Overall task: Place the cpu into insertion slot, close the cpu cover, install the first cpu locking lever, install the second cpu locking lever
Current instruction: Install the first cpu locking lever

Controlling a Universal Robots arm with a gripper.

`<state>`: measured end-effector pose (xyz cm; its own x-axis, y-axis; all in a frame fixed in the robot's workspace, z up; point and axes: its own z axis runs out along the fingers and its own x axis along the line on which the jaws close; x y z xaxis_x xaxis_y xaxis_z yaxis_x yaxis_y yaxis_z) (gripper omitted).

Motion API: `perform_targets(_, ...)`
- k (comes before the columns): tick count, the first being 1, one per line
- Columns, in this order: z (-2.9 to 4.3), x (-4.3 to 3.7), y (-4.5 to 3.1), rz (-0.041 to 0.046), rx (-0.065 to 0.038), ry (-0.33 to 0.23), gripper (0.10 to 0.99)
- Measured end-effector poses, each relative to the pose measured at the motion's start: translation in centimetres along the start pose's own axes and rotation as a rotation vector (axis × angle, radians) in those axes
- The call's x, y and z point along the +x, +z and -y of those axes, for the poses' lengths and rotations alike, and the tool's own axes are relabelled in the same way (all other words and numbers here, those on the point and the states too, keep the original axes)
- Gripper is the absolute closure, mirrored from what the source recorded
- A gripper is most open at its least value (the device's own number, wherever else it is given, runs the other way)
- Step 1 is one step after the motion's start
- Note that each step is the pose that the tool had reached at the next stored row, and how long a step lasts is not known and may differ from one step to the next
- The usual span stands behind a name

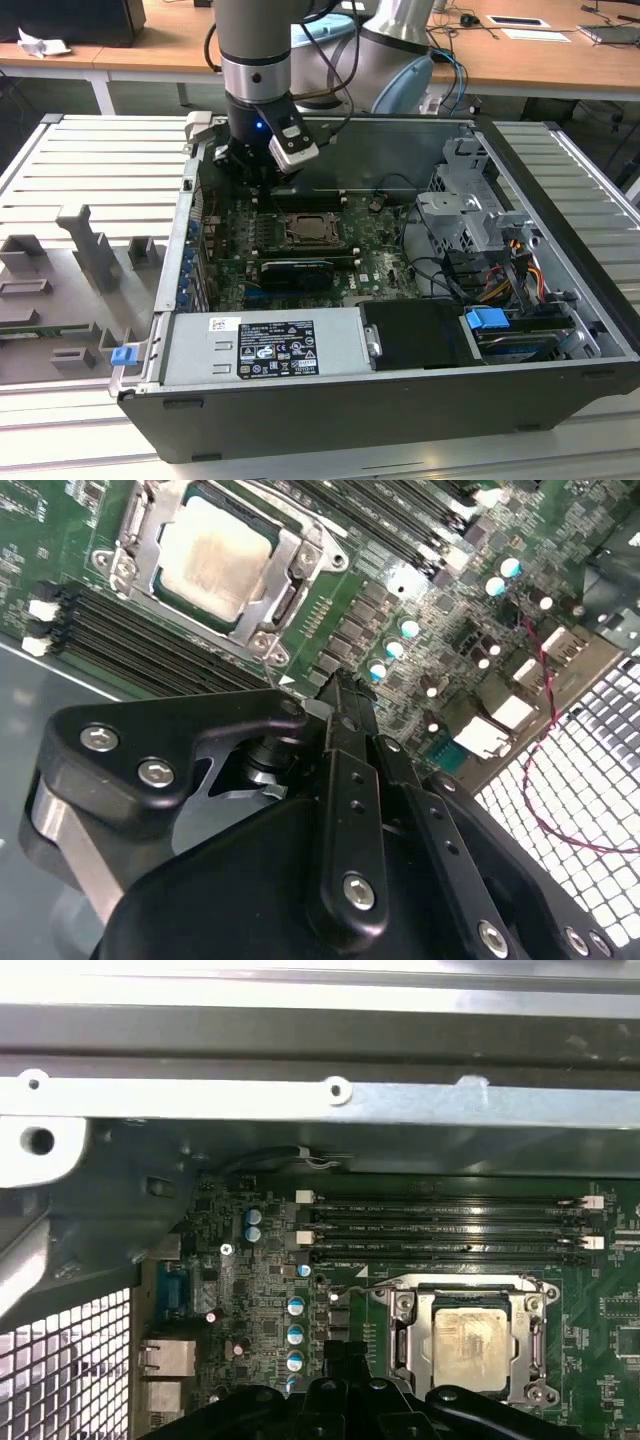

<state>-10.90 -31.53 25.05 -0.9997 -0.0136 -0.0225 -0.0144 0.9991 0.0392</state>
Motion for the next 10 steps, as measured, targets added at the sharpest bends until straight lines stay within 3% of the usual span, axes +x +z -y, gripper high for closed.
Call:
perform_targets(3, -0.16, 0.49, 0.00, 0.0000, 0.000, 0.000, 0.980)
perform_targets(10, -1.06, 0.77, 0.07, -0.0001, 0.000, -0.001, 0.980)
